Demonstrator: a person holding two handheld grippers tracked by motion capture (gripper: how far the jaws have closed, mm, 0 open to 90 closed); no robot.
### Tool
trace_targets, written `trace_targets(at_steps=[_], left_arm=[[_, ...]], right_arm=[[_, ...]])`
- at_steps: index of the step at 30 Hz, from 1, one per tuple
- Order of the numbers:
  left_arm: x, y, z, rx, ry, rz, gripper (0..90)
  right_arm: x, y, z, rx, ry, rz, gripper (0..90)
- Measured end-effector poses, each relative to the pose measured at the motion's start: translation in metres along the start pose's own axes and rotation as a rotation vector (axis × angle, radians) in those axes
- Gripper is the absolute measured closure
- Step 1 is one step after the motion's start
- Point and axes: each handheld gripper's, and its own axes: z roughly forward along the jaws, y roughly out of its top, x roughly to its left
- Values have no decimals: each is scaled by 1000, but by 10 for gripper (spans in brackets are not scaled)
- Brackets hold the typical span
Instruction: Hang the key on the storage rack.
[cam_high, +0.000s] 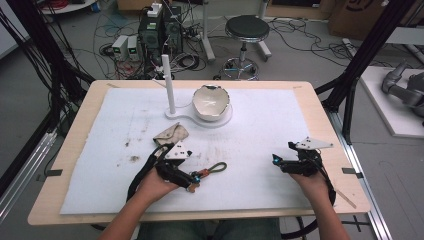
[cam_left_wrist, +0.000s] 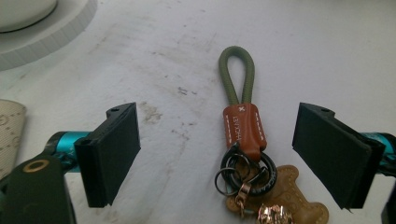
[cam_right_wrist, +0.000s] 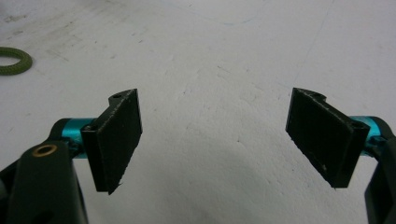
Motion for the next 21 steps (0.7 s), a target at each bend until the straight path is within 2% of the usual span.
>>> trace_targets(at_steps=[4, 10, 17, 21], left_arm=[[-3, 1, 11, 20, -2, -10, 184], [-8, 3, 20, 54, -9, 8, 260], [-11, 2, 25, 80, -17, 7, 332], [-11, 1, 26, 95, -9, 4, 381]], right_arm=[[1, 0, 1, 0, 5, -3, 187], [3, 1, 3, 3, 11, -14, 187], [4, 1, 4, 5, 16, -18, 187], [4, 1, 4, 9, 17, -20, 187]])
